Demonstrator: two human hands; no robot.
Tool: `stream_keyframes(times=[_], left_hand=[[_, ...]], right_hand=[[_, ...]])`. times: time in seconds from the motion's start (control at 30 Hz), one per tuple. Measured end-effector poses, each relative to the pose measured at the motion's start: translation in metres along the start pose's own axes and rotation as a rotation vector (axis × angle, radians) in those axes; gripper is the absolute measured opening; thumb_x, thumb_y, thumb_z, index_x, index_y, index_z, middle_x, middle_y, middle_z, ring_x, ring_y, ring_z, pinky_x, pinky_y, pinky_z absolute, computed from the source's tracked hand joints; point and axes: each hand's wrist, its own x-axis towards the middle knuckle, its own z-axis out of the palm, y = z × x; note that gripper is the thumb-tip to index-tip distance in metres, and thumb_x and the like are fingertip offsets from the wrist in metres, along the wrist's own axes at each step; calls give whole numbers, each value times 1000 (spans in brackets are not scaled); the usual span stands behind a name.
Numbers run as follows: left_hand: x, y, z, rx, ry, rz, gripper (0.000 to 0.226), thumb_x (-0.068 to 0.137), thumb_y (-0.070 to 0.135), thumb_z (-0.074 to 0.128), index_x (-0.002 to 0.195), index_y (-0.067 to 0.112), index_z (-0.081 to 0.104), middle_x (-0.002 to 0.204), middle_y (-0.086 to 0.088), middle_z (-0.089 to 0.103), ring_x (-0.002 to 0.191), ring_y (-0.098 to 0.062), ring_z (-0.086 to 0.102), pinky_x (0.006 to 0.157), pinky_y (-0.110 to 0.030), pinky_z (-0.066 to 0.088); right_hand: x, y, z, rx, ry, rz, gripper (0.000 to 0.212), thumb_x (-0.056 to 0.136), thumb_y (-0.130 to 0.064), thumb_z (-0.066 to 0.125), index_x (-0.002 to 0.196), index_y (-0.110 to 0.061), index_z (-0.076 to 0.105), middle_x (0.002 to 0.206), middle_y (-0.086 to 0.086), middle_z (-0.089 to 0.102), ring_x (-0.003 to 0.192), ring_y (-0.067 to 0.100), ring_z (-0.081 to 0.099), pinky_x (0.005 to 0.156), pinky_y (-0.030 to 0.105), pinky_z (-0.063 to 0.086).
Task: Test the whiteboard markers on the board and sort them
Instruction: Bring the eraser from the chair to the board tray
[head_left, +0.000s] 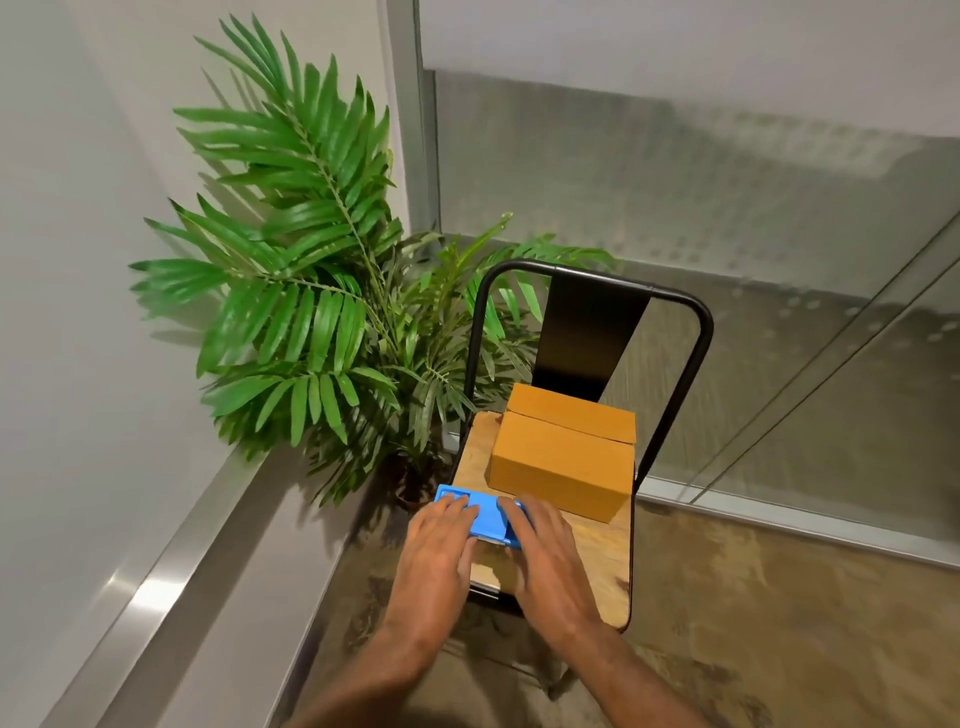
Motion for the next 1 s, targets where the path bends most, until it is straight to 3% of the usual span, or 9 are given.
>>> stream_keyframes(times=[0.23,0.4,0.47,0.67,0.8,1.0], left_hand=[[-12,19,-41,-9,89,32,49,84,14,82,131,15,67,133,0,67,131,-16,54,114,-42,44],[-27,42,-65,-14,160,-7,48,86,12,80,131,15,66,135,0,64,133,-16,49,114,-41,44],[-36,54,-73,-12,200,-25,49,85,10,81,131,14,65,135,-2,65,133,-14,45,114,-42,43],[-70,91,-97,46,286,-131,46,87,10,79,131,14,65,136,-2,64,133,-15,49,122,-26,22],[-101,115,-120,57,377,-180,44,86,6,78,128,14,66,134,-3,64,130,-14,49,119,-32,31],[-161,135,-161,136,483,-307,46,87,10,79,130,15,65,135,-3,64,131,-11,45,120,-25,25]], right_hand=[[-21,-30,-28,12,50,-26,76,88,0,61,150,-29,28,152,-4,29,141,14,23,118,36,30],[-36,-43,-53,31,76,-118,76,86,4,61,150,-25,32,151,-3,30,140,14,24,120,27,20],[-42,-45,-61,32,71,-159,76,85,3,62,149,-25,32,151,-3,30,140,15,25,119,33,27],[-63,-52,-83,43,71,-342,73,83,1,67,145,-24,38,145,-2,37,133,16,34,113,31,36],[-79,-66,-95,43,51,-471,72,82,1,65,145,-22,38,145,-1,37,134,17,32,113,34,35],[-113,-109,-97,76,6,-630,80,73,6,69,144,-18,41,142,2,42,133,19,37,113,30,32]])
